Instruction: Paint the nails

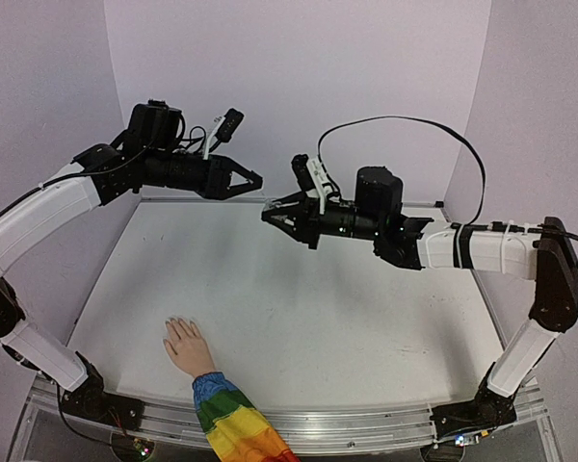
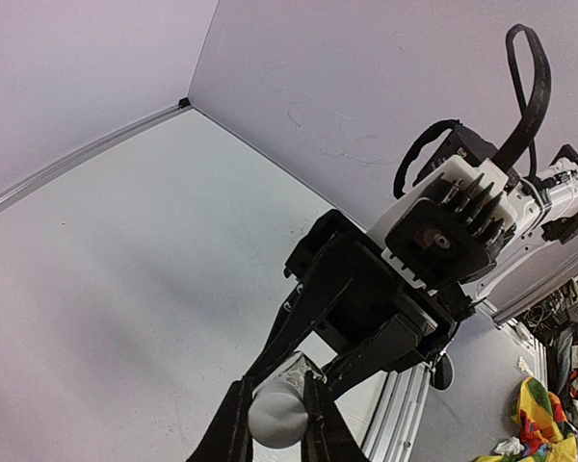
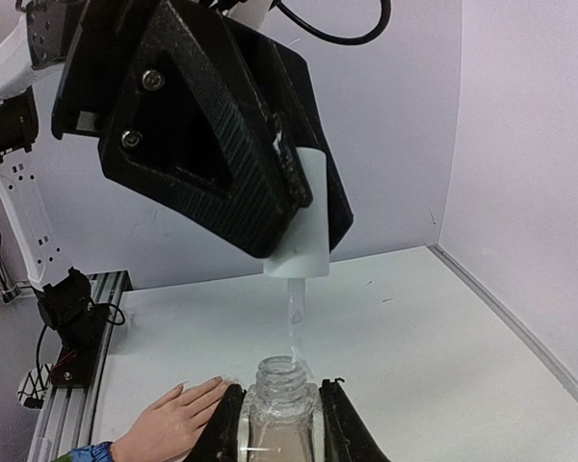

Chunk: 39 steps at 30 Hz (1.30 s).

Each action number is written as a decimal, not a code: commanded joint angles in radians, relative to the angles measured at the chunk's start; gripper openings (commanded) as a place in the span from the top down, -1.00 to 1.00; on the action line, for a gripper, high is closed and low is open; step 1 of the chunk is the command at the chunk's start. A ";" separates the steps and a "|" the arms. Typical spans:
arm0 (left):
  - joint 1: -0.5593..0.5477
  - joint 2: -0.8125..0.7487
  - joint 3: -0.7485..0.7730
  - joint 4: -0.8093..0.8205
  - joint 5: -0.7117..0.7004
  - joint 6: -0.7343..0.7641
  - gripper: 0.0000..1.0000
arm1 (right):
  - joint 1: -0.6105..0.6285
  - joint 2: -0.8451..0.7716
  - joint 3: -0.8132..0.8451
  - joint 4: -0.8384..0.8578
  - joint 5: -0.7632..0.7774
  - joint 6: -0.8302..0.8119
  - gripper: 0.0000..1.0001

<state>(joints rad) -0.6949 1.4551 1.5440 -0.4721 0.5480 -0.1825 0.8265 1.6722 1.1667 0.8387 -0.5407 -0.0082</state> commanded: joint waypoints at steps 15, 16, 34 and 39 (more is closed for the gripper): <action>-0.003 -0.005 0.005 0.011 0.040 0.015 1.00 | 0.010 -0.006 0.038 0.082 0.007 -0.001 1.00; -0.003 -0.005 0.005 0.008 0.040 0.016 1.00 | 0.009 -0.006 0.037 0.083 0.007 -0.001 1.00; -0.006 0.029 0.019 -0.026 0.050 0.026 1.00 | 0.012 0.006 0.052 0.094 -0.018 0.001 1.00; -0.008 0.039 0.018 -0.040 0.051 0.036 1.00 | 0.013 0.006 0.057 0.094 -0.011 0.001 1.00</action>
<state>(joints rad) -0.6979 1.4864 1.5425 -0.5022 0.5854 -0.1753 0.8314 1.6844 1.1698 0.8452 -0.5343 -0.0078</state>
